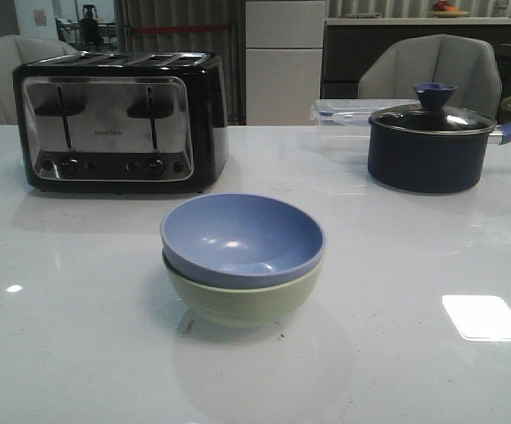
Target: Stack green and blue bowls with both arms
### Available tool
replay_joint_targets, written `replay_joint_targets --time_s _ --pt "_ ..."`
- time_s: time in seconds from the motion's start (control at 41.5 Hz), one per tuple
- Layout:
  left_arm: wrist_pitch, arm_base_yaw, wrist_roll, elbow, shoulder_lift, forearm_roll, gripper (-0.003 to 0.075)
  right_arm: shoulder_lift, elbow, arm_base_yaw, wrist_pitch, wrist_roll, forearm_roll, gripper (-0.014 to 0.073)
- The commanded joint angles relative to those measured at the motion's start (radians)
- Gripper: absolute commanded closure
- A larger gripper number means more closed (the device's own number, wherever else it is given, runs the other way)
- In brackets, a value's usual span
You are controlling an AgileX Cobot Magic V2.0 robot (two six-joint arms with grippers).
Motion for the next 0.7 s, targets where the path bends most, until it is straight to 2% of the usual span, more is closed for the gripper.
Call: replay_joint_targets --time_s 0.0,0.674 --pt "-0.099 0.001 -0.008 0.005 -0.02 0.0 0.0627 -0.021 -0.003 -0.005 -0.116 0.001 -0.009 0.0538" --pt "-0.099 0.001 -0.008 0.005 -0.02 0.0 0.0627 -0.021 -0.003 -0.005 -0.09 0.001 -0.009 0.0538"
